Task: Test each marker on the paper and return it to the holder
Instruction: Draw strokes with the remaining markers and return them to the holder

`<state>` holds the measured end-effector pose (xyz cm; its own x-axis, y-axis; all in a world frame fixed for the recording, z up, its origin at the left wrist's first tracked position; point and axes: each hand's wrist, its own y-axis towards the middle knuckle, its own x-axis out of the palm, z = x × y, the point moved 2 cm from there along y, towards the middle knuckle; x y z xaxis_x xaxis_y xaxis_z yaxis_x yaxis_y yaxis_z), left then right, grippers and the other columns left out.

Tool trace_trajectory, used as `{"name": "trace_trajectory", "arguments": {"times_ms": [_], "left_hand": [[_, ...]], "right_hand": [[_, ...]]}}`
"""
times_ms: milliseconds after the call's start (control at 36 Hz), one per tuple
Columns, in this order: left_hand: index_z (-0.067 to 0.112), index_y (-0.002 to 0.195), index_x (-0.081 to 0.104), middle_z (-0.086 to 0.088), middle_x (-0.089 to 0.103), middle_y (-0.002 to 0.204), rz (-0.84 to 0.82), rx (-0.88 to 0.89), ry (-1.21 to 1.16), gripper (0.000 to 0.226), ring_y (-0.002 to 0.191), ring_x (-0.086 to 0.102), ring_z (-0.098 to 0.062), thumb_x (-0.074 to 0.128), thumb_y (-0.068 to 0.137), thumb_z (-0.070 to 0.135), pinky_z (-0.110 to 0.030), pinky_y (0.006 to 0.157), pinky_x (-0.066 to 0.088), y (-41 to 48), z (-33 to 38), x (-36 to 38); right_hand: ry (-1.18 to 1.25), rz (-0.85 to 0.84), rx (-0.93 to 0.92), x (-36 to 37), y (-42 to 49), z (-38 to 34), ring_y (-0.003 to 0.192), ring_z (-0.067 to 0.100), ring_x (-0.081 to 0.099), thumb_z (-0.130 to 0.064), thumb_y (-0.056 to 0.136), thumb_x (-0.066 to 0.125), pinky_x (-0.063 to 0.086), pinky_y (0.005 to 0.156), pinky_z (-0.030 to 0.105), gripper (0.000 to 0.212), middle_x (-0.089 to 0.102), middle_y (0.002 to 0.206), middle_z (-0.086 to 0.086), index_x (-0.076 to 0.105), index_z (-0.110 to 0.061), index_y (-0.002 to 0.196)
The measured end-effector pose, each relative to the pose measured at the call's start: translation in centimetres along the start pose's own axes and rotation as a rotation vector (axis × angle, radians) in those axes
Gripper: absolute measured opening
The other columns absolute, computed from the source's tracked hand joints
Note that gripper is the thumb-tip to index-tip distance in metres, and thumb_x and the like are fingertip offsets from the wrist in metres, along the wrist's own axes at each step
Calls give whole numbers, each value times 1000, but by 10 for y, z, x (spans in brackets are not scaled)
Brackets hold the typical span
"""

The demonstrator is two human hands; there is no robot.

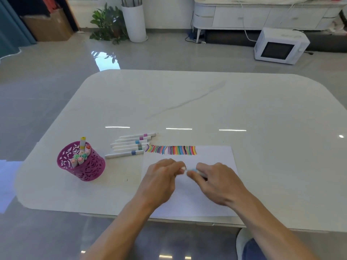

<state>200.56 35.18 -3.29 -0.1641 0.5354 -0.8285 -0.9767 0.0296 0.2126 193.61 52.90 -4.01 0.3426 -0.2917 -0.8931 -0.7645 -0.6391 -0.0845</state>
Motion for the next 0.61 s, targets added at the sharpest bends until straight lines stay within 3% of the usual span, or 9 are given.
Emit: {"name": "trace_trajectory", "arguments": {"times_ms": [111, 194, 250, 306, 361, 417, 528, 611], "left_hand": [[17, 106, 73, 3, 72, 96, 52, -74, -2, 15, 82, 65, -13, 62, 97, 13, -7, 72, 39, 1, -9, -6], [18, 109, 72, 3, 70, 100, 63, -101, -8, 17, 88, 62, -15, 56, 101, 20, -21, 76, 50, 1, -14, -1], [19, 112, 72, 3, 70, 104, 57, -103, 13, 19, 95, 61, -16, 57, 101, 22, -28, 82, 51, 2, -16, 5], [20, 115, 71, 7, 69, 112, 37, -110, 17, 20, 105, 58, -14, 58, 101, 23, -24, 89, 46, 5, -19, 11], [21, 114, 72, 9, 68, 120, 17, -90, 3, 19, 115, 55, -11, 59, 100, 23, -18, 95, 40, 8, -19, 18], [22, 111, 73, 10, 64, 129, -2, -61, -5, 17, 122, 51, -8, 60, 99, 23, -17, 99, 37, 11, -19, 25], [21, 111, 71, 9, 61, 134, -20, -16, 19, 16, 129, 47, -10, 61, 99, 22, -25, 104, 40, 12, -20, 36], [18, 111, 72, 6, 66, 122, -7, 32, 71, 17, 119, 55, -15, 64, 97, 17, -31, 96, 48, 13, -19, 39]], "right_hand": [[65, 27, 103, -5, 2, 15, 55, 17, 51, -64, 102, 41, 38, 54, 35, 52, 50, 55, -3, 42, -23, 69], [167, 14, 152, -5, 5, 24, 60, 14, 53, -56, 105, 40, 42, 59, 38, 47, 57, 62, -3, 49, -23, 73], [265, 7, 179, -4, 7, 29, 65, 8, 55, -45, 107, 41, 45, 64, 38, 36, 65, 74, -6, 59, -25, 84], [349, 28, 190, -3, 10, 34, 65, 2, 55, -35, 108, 43, 44, 63, 29, 20, 68, 83, -7, 62, -35, 104], [438, 57, 186, -1, 12, 38, 65, 1, 56, -28, 109, 43, 44, 62, 20, 27, 69, 92, -11, 53, -47, 126], [582, 94, 176, 1, 15, 39, 62, 6, 58, -22, 110, 43, 50, 62, 21, 36, 69, 100, -9, 53, -52, 128], [911, 139, 182, 2, 22, 37, 75, 24, 70, -8, 111, 39, 61, 68, 34, 39, 71, 106, 8, 72, -28, 111], [983, 150, 198, 2, 27, 40, 88, 25, 75, 3, 106, 38, 63, 75, 37, 44, 75, 101, 9, 75, -21, 112]]}}
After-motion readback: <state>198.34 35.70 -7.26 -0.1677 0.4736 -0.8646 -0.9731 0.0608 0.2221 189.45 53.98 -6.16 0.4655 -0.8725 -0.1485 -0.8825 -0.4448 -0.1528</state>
